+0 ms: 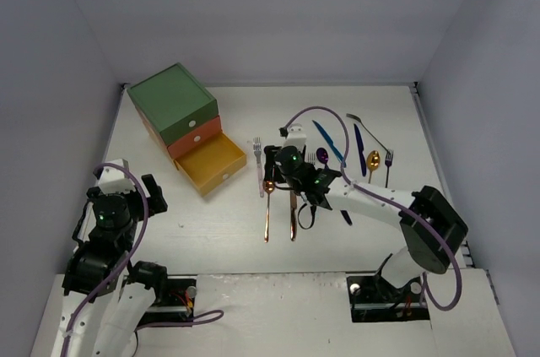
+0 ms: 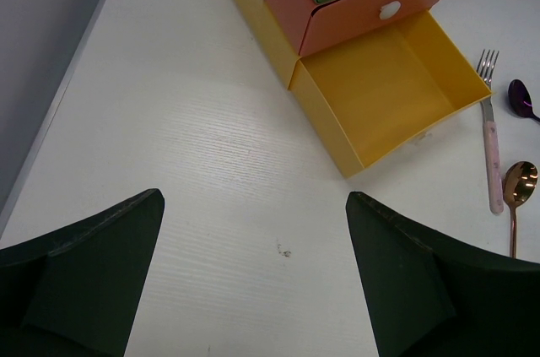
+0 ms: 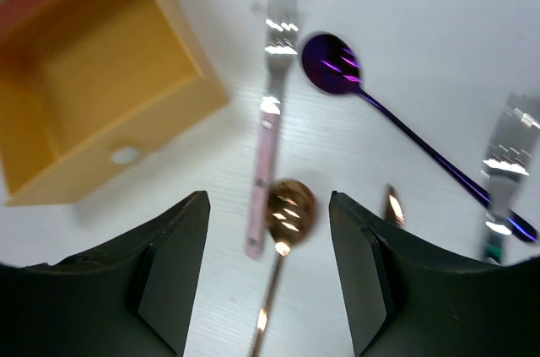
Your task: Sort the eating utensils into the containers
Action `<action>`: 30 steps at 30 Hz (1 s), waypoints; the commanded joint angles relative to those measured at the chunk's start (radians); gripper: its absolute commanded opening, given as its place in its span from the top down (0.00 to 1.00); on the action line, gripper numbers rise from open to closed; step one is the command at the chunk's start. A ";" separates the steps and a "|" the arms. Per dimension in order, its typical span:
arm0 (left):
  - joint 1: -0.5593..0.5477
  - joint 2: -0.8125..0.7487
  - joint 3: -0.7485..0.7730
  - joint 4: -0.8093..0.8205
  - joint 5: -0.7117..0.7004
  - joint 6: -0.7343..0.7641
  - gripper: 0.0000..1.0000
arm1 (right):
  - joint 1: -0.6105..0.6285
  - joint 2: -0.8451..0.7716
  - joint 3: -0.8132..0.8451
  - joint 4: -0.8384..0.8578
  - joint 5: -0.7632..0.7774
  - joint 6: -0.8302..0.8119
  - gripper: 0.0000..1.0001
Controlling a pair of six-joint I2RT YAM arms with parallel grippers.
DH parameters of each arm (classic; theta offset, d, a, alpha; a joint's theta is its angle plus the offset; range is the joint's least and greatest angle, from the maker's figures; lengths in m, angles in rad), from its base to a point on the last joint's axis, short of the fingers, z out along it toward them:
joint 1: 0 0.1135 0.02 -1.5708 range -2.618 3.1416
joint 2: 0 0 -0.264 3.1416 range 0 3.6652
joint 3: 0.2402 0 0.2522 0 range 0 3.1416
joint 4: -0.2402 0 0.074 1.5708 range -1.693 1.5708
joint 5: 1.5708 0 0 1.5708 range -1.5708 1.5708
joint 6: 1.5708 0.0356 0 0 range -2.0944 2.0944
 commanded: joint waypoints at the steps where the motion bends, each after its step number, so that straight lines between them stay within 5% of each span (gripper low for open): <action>1: 0.011 0.007 0.015 0.042 -0.002 -0.008 0.13 | 0.007 -0.097 -0.007 -0.321 0.102 0.055 0.44; 9: 0.010 0.009 0.015 0.043 -0.001 -0.008 0.13 | 0.013 -0.097 -0.035 -0.502 -0.029 0.115 0.44; 24: 0.011 0.008 0.015 0.043 -0.001 -0.010 0.13 | 0.027 0.070 -0.032 -0.509 -0.107 0.151 0.52; 30: 0.010 0.007 0.013 0.043 -0.001 -0.009 0.13 | 0.027 0.103 -0.029 -0.509 -0.130 0.163 0.62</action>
